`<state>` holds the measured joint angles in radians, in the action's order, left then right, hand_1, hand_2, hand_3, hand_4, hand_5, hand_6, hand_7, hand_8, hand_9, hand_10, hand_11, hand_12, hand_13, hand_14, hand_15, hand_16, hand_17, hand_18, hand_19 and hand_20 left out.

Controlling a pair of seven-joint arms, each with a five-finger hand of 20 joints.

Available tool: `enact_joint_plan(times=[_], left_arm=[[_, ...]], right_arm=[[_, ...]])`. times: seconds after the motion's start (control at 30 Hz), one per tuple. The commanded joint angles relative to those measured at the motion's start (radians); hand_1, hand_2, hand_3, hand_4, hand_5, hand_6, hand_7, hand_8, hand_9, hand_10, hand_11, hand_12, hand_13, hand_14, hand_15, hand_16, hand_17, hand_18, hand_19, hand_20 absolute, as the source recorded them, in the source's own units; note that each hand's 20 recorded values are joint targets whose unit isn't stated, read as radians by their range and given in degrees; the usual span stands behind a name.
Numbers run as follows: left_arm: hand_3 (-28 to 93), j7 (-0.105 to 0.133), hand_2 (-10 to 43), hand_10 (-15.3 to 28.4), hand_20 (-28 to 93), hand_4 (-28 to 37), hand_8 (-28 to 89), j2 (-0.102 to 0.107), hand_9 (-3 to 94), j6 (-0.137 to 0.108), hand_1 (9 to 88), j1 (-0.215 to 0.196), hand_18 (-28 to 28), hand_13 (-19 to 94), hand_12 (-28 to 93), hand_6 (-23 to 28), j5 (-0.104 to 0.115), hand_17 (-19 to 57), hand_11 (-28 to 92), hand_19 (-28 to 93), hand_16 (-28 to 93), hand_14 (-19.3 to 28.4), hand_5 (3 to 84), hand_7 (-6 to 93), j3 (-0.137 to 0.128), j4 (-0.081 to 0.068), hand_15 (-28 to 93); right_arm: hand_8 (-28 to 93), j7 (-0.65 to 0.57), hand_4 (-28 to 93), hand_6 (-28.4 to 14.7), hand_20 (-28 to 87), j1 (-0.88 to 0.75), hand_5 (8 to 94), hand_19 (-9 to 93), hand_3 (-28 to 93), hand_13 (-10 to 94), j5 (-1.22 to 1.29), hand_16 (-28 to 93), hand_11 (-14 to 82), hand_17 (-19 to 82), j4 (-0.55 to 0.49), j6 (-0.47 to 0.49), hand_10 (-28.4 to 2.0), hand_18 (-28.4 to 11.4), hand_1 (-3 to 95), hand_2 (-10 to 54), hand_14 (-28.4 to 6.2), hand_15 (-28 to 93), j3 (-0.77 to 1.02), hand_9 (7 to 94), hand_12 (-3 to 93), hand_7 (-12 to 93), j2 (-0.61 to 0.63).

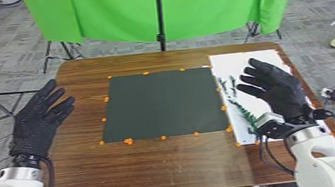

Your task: Arrange flowers

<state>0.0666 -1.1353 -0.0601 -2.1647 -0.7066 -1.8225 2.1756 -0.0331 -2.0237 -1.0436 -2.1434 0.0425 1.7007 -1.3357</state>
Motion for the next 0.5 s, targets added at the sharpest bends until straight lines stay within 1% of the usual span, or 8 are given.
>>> enact_joint_plan(times=[0.03,0.07,0.2,0.23,0.27,0.33,0.4,0.5], left_arm=[[73,-0.004,8.3,11.5,6,-26.9,-12,-0.004,29.4,0.004,26.5,-0.016,20.2,26,7,2.4,0.000,-7.0,21,52,-6,13.2,33.8,17.4,-0.001,-0.004,42],[73,0.000,8.3,11.5,5,-26.8,-12,-0.006,29.5,0.000,26.5,-0.024,20.1,26,7,2.4,0.002,-6.9,21,52,-6,13.0,33.8,17.4,-0.001,0.000,42],[73,-0.002,8.3,11.5,6,-26.8,-12,-0.006,29.8,0.001,26.5,-0.023,20.1,25,7,2.4,0.002,-7.0,21,52,-5,13.0,33.9,17.4,0.004,0.000,41],[73,0.003,8.3,11.5,6,-26.9,-12,-0.004,29.8,-0.007,26.6,-0.025,20.1,25,7,2.4,0.004,-7.0,21,52,-5,13.0,33.9,17.3,0.007,0.001,41],[73,0.002,8.3,11.5,6,-27.0,-12,-0.006,29.7,-0.009,26.6,-0.025,20.1,25,7,2.5,0.003,-7.0,21,52,-5,12.9,33.9,17.3,0.006,0.002,41],[73,0.004,8.3,11.1,6,-27.0,-12,-0.006,28.2,-0.008,26.6,-0.024,20.1,25,7,2.5,0.005,-7.1,21,52,-5,13.1,34.0,17.3,0.005,0.001,41],[73,0.003,8.2,11.0,6,-26.9,-12,-0.006,27.8,-0.006,26.5,-0.023,20.1,26,7,2.5,0.002,-7.0,21,52,-5,13.2,33.9,17.4,0.003,0.000,41],[73,0.005,8.2,11.0,6,-27.0,-12,0.005,27.7,-0.009,26.6,-0.015,20.1,26,7,2.5,0.002,-7.0,21,52,-5,13.3,34.0,17.4,0.004,-0.002,42]], right_arm=[[-15,-0.010,-27,-2.9,16,0.000,38.8,51,88,26,-0.010,12,13.9,6,0.001,0.006,-13.0,-21.1,17.0,7.7,-11.3,34,-0.001,37.9,14.3,23,-0.013],[-15,-0.018,-27,-2.9,16,0.008,38.8,51,89,26,-0.012,13,13.9,6,0.003,0.014,-13.0,-21.1,17.0,7.7,-11.3,34,0.002,37.9,14.3,23,-0.016],[-15,-0.026,-27,-3.0,16,0.033,39.2,51,88,26,-0.006,13,14.2,6,0.010,0.014,-13.4,-21.1,17.0,7.7,-11.4,34,-0.002,38.6,14.3,23,-0.009],[-15,-0.025,-27,-3.0,16,0.037,39.2,51,88,26,-0.009,13,14.2,6,0.011,0.023,-13.4,-21.1,17.0,7.7,-11.4,34,-0.002,38.7,14.4,23,-0.011],[-15,-0.025,-27,-3.0,16,0.037,39.2,51,89,26,-0.011,13,14.3,6,0.012,0.024,-13.4,-21.1,17.0,7.7,-11.4,34,-0.003,38.8,14.3,23,-0.012],[-15,-0.021,-27,-3.1,16,0.034,39.3,51,88,26,-0.011,13,14.4,6,0.010,0.024,-13.5,-21.1,17.0,7.8,-11.4,34,-0.001,38.8,14.4,23,-0.013],[-15,-0.022,-27,-3.1,16,0.025,39.3,51,88,26,-0.017,13,14.4,6,0.004,0.024,-13.5,-21.1,17.0,7.8,-11.4,34,0.009,38.8,14.4,23,-0.010],[-15,-0.016,-27,-3.0,16,0.023,39.4,51,88,26,-0.010,13,14.6,6,0.004,0.007,-13.6,-21.1,17.0,7.8,-11.4,34,0.015,39.0,14.4,23,-0.004]])
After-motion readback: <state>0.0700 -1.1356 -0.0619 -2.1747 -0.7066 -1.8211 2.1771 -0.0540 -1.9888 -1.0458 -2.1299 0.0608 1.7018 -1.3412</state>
